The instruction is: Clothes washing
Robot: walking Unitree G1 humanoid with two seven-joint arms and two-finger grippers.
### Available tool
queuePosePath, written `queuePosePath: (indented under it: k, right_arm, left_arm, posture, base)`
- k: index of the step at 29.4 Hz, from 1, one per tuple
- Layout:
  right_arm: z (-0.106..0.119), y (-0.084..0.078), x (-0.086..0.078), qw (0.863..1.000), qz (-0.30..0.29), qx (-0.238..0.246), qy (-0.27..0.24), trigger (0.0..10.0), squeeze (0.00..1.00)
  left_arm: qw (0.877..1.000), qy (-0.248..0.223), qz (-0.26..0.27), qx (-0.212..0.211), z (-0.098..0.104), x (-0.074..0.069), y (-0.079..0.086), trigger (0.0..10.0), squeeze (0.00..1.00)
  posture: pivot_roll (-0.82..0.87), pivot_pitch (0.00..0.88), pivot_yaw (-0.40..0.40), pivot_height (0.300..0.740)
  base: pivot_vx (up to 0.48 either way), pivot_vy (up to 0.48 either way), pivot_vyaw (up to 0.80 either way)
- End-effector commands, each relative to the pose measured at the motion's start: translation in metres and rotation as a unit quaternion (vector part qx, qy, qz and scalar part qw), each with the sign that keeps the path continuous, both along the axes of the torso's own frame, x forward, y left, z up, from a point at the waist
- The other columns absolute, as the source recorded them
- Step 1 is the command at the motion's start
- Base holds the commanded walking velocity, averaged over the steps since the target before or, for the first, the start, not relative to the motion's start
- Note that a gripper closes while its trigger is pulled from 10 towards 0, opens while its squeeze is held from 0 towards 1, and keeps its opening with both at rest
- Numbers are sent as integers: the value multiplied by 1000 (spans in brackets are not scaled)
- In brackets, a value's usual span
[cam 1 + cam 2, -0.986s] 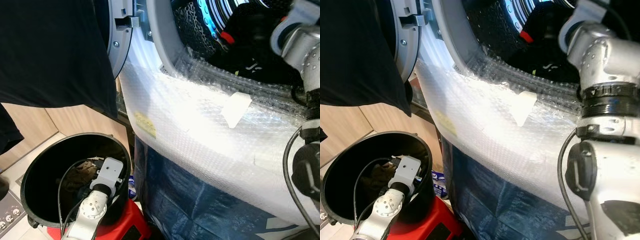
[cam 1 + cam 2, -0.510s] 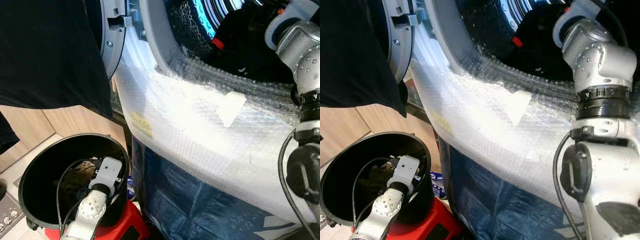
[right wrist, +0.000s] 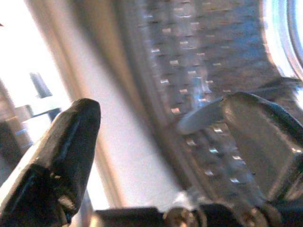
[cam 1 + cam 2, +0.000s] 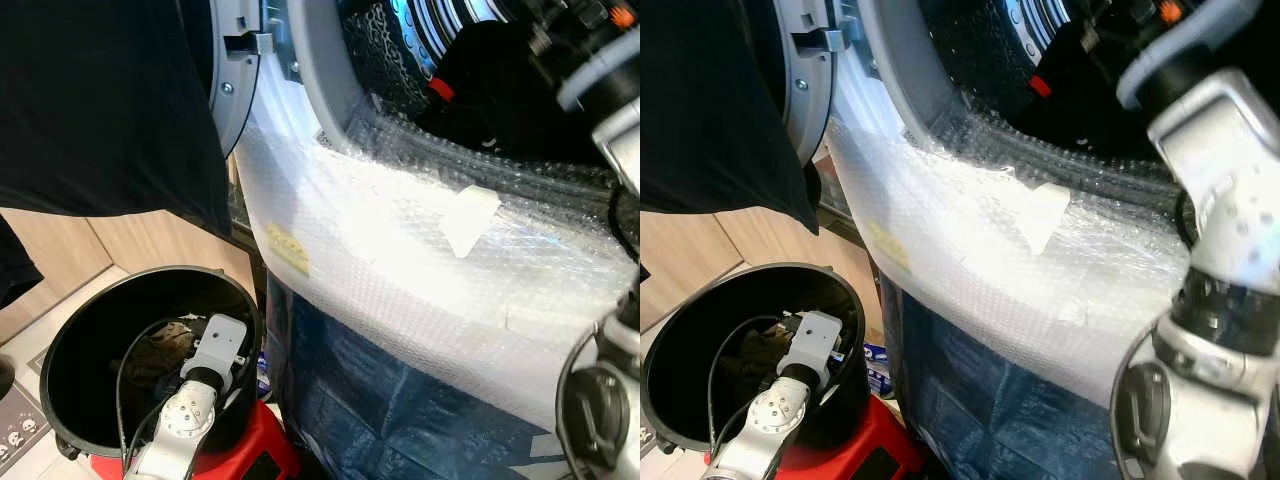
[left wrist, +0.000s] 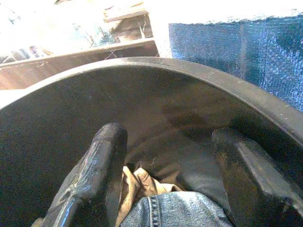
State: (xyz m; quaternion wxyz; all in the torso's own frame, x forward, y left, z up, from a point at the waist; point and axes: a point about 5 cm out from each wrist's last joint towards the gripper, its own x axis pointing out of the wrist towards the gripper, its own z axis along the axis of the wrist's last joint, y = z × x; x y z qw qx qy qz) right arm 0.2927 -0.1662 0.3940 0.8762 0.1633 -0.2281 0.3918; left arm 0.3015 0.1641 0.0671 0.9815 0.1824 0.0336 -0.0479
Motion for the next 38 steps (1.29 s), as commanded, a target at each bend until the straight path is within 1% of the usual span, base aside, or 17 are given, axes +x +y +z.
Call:
queuePosePath:
  k: [1,5,6,7,9,13,15,17,19,20,23,28,29,32,36,37,38]
  right_arm:
    - [3,10,-20,997,61,-15,-37,10000,0]
    - [-1,14,-29,995,89,-15,-43,10000,0]
    - [-12,24,-42,989,137,-23,-54,10000,0]
    - [-12,24,-42,989,137,-23,-54,10000,0]
    - [-22,41,-67,970,231,-16,-79,10000,0]
    - [-27,49,-80,954,285,18,-89,10000,0]
    - [-41,56,-94,937,341,19,-76,10000,0]
    - [-48,58,-100,930,360,10,-77,10000,0]
    - [-49,59,-104,917,391,32,-71,10000,0]
    - [-51,59,-111,903,420,49,-71,10000,0]
    - [-59,58,-121,896,436,54,-66,10000,0]
    - [-94,61,-128,895,443,44,13,10000,0]
    - [-121,60,-129,897,434,32,71,10000,0]
    - [-156,51,-129,903,406,6,141,10000,0]
    - [-178,45,-124,911,372,7,180,10000,0]
    - [-205,44,-125,910,349,-19,224,10000,0]
    - [-216,43,-126,907,344,-29,241,10000,0]
  left_arm:
    - [1000,14,-13,5,-5,-2,-6,10000,0]
    - [1000,14,-14,4,-5,-2,-6,10000,0]
    - [1000,13,-14,3,-5,-2,-6,10000,0]
    - [1000,13,-14,3,-5,-2,-6,10000,0]
    - [1000,13,-14,2,-5,-2,-6,10000,0]
    - [1000,13,-15,2,-5,-2,-7,10000,0]
    - [1000,13,-15,1,-5,-2,-7,10000,0]
    - [1000,13,-15,0,-5,-2,-8,10000,0]
    - [1000,13,-15,0,-5,-2,-8,10000,0]
    - [1000,13,-15,1,-5,-2,-8,10000,0]
    - [1000,13,-14,0,-5,-2,-8,10000,0]
    - [1000,13,-13,-1,-5,-2,-8,10000,0]
    - [1000,13,-13,-1,-5,-3,-8,10000,0]
    - [1000,10,-10,-1,-4,-3,-7,10000,0]
    - [1000,6,-7,-1,-3,-3,-5,10000,0]
    - [1000,2,-4,2,-2,-3,-4,10000,0]
    - [1000,0,-2,4,-1,-3,-3,10000,0]
  posture:
    - [-33,112,-48,740]
    - [-35,110,-48,740]
    - [-35,110,-47,740]
    - [-35,110,-47,740]
    - [-36,112,-45,740]
    - [-36,112,-45,740]
    - [-37,116,-45,740]
    - [-37,116,-45,740]
    - [-37,119,-46,740]
    - [-37,119,-46,740]
    - [-35,123,-50,740]
    - [-36,121,-52,740]
    - [-31,123,-54,740]
    - [-26,123,-56,740]
    - [-27,123,-55,740]
    - [-21,123,-53,740]
    - [-21,123,-53,740]
  base:
    - [0,0,0]
    - [0,0,0]
    - [0,0,0]
    - [0,0,0]
    - [0,0,0]
    - [0,0,0]
    - [0,0,0]
    - [0,0,0]
    - [0,0,0]
    - [0,0,0]
    - [0,0,0]
    - [0,0,0]
    - [0,0,0]
    - [0,0,0]
    - [0,0,0]
    - [0,0,0]
    - [0,0,0]
